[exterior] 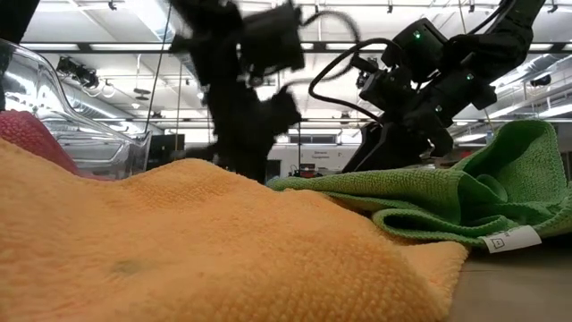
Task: Fold microfiber towels
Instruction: Fold the bottom blue microfiber cloth
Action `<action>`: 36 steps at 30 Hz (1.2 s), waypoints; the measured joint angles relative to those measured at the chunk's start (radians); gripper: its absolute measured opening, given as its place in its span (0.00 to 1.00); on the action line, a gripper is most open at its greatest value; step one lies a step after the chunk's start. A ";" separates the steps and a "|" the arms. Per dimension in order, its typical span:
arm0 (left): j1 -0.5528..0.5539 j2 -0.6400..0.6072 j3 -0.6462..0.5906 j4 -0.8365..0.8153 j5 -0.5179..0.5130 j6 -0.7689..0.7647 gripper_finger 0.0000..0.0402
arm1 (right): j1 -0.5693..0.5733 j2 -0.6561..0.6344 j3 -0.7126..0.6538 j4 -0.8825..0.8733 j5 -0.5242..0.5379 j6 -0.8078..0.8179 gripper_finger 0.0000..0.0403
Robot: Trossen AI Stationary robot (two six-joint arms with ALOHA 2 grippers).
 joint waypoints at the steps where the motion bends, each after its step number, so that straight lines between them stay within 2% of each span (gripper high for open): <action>1: -0.003 -0.001 0.040 -0.053 0.021 -0.039 0.02 | 0.000 0.000 0.000 0.000 0.010 -0.002 0.59; 7: -0.009 -0.001 0.279 -0.340 0.141 -0.233 0.02 | 0.000 0.000 0.000 -0.004 0.088 -0.001 0.59; 11: 0.000 -0.002 0.380 -0.405 0.320 -0.326 0.03 | 0.000 -0.007 0.000 -0.049 0.092 -0.001 0.59; 13: 0.000 -0.002 0.410 -0.397 0.369 -0.359 0.05 | 0.000 -0.017 0.000 -0.063 0.104 -0.002 0.59; 19: 0.006 0.004 0.418 -0.310 0.374 -0.366 0.08 | 0.000 -0.057 0.001 -0.098 0.129 -0.002 0.59; 26: 0.034 0.113 0.376 -0.256 0.375 -0.410 0.06 | 0.000 -0.112 0.002 -0.151 0.131 0.019 0.59; 30: 0.033 0.153 0.368 -0.255 0.374 -0.410 0.12 | -0.008 -0.127 0.001 -0.184 0.134 0.044 0.59; 36: 0.025 0.116 0.369 -0.270 0.371 -0.413 0.24 | -0.049 -0.121 -0.011 -0.182 0.136 0.074 0.59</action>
